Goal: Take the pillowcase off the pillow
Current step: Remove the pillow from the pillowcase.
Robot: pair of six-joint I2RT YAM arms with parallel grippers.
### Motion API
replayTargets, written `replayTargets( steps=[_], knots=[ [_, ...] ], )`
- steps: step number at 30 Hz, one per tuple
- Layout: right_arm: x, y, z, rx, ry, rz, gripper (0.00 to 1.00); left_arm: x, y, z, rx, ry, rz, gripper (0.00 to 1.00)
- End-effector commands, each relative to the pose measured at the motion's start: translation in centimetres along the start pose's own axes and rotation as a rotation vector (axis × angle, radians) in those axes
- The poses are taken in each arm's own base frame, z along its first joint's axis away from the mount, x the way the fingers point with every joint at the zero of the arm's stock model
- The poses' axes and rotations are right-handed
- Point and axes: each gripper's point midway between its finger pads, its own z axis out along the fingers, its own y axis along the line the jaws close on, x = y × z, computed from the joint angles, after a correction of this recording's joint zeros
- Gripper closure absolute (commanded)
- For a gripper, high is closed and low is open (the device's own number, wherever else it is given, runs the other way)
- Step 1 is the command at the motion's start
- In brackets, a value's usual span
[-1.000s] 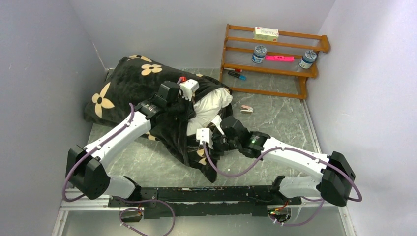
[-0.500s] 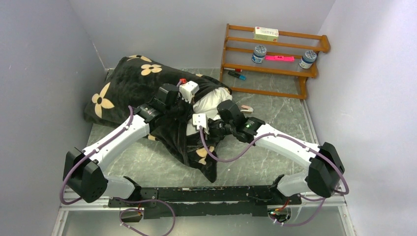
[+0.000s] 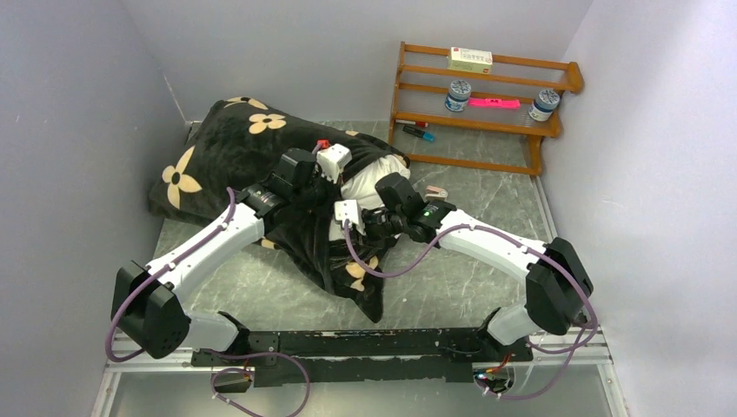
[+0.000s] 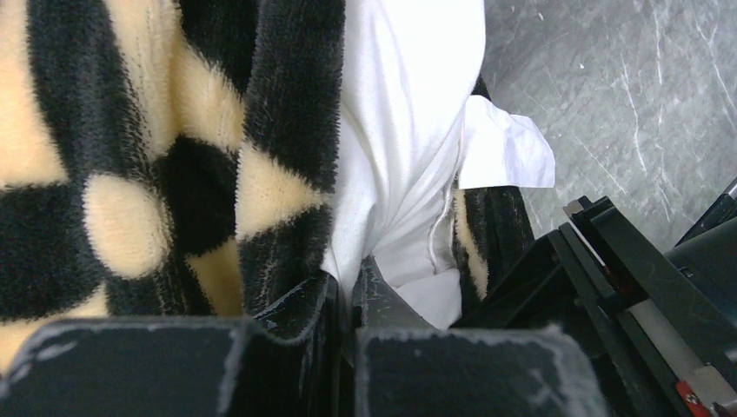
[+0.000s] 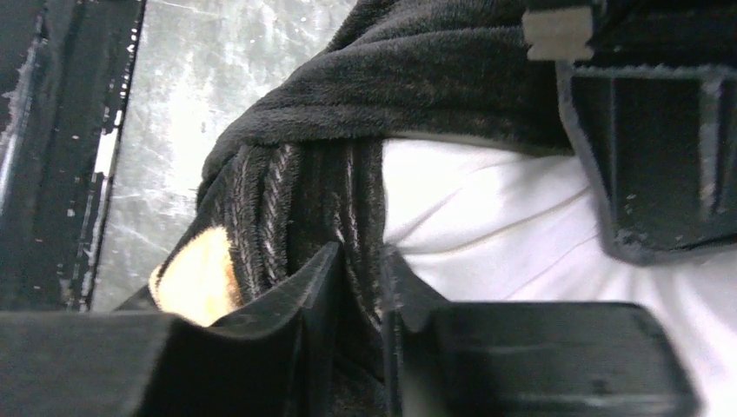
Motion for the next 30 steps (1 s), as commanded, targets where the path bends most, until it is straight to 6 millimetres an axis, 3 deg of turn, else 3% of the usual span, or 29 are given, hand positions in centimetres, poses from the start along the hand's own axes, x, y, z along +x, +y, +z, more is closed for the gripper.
replayTargets(
  steps=[1, 4, 5, 12, 18, 24, 30],
  knots=[
    [1.6, 3.7, -0.6, -0.135, 0.052, 0.091, 0.83, -2.9, 2.4, -1.0, -0.097, -0.095, -0.015, 0.95],
    [2.6, 5.7, -1.1, -0.163, 0.068, 0.147, 0.99, -3.2, 2.8, -0.8, -0.103, -0.101, -0.046, 0.95],
    [3.0, 6.3, -1.2, -0.166, 0.074, 0.164, 1.0, -3.3, 2.8, -0.7, -0.105, -0.101, -0.051, 0.95],
    [3.5, 9.8, -1.8, -0.157, 0.061, 0.264, 1.0, -3.5, 3.3, -0.3, -0.128, -0.095, -0.08, 0.95],
    [3.0, 12.1, -0.7, -0.134, -0.041, 0.333, 1.0, -4.0, 3.8, 0.1, -0.15, -0.086, -0.115, 0.95],
    [5.1, 12.6, 0.7, -0.035, -0.132, 0.329, 1.0, -4.7, 2.8, -0.4, -0.121, -0.101, -0.107, 0.95],
    [4.8, 11.2, 1.5, 0.026, -0.211, 0.273, 1.0, -2.5, -0.4, -0.9, -0.074, -0.065, -0.016, 0.94]
  ],
)
